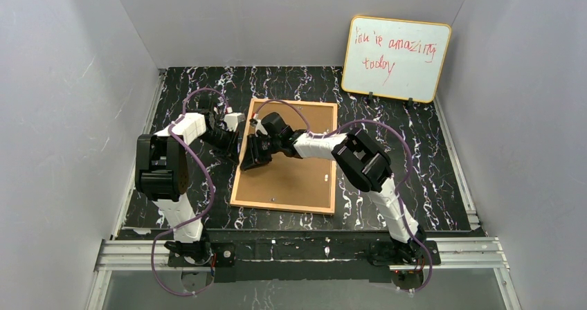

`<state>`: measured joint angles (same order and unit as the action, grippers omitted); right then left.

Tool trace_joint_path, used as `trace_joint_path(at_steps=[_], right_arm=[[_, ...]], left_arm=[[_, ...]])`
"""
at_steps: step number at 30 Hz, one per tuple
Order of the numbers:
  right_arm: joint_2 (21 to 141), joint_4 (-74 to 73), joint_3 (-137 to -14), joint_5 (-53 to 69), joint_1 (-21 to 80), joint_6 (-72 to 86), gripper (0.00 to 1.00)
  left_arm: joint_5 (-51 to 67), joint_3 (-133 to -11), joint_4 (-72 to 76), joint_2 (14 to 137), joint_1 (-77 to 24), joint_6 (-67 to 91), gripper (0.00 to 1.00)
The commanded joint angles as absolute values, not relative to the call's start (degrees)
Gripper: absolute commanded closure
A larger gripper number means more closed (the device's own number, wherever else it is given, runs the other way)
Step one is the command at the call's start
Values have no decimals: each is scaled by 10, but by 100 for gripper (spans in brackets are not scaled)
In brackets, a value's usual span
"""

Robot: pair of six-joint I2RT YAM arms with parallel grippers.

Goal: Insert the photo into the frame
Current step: Install the photo frame at the center of the board.

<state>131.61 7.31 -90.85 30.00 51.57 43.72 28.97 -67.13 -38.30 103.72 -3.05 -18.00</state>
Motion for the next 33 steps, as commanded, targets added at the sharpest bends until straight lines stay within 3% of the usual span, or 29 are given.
trace_joint_path(at_steps=[1,33], right_arm=[[1298,84,-902,306,501,422,67],[1273,81,-899,316,432,412,59]], left_arm=[[267,-655,-391,1044,-33,-199,99],[297,-717,-400,1078,-32,-167,94]])
